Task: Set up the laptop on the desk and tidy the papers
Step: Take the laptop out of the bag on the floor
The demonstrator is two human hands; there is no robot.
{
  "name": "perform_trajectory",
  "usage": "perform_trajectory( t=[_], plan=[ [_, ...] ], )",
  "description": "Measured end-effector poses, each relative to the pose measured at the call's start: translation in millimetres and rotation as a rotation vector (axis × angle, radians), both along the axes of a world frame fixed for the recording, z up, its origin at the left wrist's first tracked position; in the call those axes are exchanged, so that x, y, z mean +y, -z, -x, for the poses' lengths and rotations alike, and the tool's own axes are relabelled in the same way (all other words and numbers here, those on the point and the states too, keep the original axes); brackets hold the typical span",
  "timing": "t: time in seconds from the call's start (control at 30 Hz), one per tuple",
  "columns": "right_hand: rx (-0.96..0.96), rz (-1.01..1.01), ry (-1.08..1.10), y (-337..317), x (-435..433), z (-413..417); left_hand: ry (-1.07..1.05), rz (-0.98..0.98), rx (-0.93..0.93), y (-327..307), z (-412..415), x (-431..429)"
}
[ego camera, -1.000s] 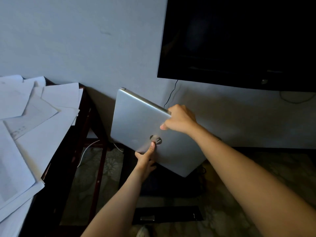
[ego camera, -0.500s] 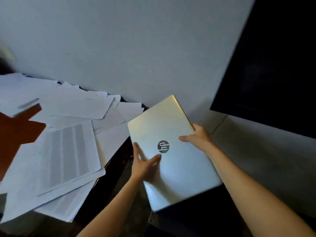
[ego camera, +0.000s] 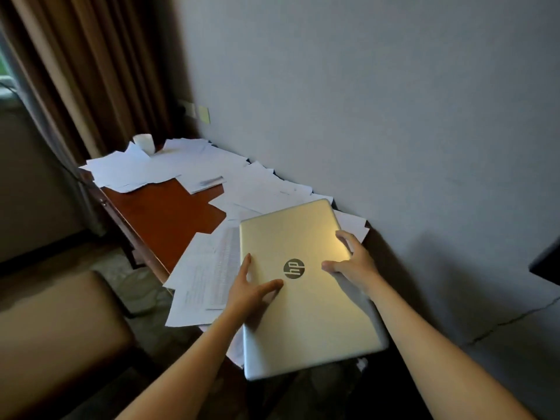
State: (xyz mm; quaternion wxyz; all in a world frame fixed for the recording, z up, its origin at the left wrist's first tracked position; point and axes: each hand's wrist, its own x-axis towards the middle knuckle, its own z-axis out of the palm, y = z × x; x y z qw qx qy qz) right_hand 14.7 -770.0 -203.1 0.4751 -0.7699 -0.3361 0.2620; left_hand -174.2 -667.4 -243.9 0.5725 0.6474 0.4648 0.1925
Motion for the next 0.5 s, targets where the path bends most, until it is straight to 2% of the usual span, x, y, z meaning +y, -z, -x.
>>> perform_trajectory(
  t=[0.27,0.5],
  plan=[
    [0.023,-0.007,-0.169,4.7,107.2,90.2,-0.133,-0.001,0.079,-12.5,110.3,79.4],
    [-0.03,0.074,-0.259,20.1,183.5,176.3,-0.226,0.007,0.168,-6.5,199.1,143.9]
  ],
)
